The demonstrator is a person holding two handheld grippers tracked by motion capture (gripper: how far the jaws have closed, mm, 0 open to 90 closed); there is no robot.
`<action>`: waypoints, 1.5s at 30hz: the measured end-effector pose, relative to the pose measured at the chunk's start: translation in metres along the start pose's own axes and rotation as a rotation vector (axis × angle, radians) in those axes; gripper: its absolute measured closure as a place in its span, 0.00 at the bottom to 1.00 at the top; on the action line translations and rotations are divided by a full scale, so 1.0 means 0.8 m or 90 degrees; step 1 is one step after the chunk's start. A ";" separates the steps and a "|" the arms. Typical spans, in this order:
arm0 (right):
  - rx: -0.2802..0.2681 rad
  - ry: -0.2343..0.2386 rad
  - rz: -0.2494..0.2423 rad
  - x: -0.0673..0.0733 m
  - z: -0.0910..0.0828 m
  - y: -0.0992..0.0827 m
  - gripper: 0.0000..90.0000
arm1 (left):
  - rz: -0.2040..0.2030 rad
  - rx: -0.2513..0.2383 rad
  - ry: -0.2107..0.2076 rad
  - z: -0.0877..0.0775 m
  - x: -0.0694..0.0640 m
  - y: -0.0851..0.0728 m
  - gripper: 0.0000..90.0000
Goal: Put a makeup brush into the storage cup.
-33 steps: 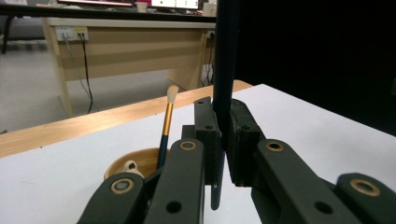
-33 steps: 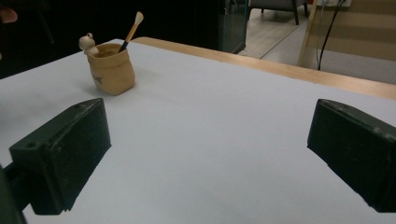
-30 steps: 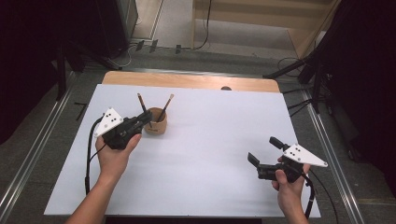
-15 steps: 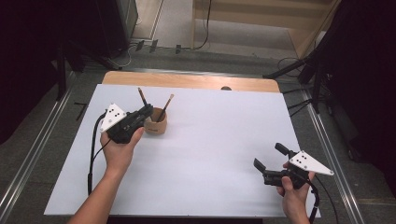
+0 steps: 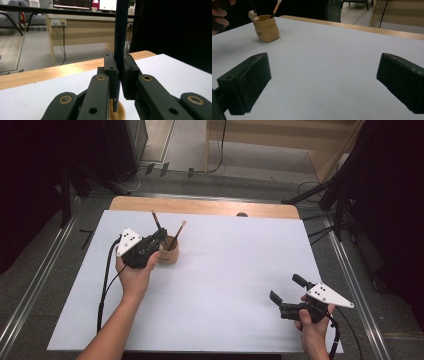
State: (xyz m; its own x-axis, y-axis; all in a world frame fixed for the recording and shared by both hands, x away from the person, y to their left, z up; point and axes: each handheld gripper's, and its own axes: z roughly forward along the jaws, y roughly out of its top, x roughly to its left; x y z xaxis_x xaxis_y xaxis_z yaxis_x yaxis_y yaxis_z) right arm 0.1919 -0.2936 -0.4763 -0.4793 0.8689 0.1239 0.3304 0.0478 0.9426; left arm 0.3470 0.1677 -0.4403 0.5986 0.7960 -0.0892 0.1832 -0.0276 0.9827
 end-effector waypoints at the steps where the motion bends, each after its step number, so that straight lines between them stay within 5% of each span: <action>1: 0.000 0.000 -0.001 0.000 0.000 0.000 0.00 | 0.004 0.004 0.004 0.002 -0.001 -0.001 0.95; 16: -0.001 0.002 0.006 0.000 0.000 0.000 0.00 | 0.007 0.052 0.058 0.016 -0.005 -0.022 0.94; 30: -0.001 -0.001 0.010 -0.002 0.000 0.000 0.00 | 0.005 0.059 0.053 0.018 -0.008 -0.025 0.84; 36: -0.002 0.000 0.014 -0.003 -0.001 0.000 0.00 | -0.004 0.054 0.034 0.011 -0.010 -0.020 0.57; 41: -0.003 -0.001 0.012 -0.005 -0.002 0.000 0.00 | -0.023 0.044 0.019 0.003 -0.012 -0.012 0.13; 45: -0.001 -0.002 0.011 -0.005 -0.002 -0.001 0.00 | -0.029 0.038 -0.019 -0.005 -0.010 -0.008 0.00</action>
State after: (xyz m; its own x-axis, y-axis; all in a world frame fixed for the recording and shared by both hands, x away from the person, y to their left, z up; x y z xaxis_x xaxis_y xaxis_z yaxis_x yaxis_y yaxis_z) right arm 0.1927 -0.2978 -0.4769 -0.4703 0.8714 0.1395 0.3373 0.0314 0.9409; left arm 0.3376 0.1642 -0.4449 0.6112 0.7792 -0.1392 0.2560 -0.0282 0.9663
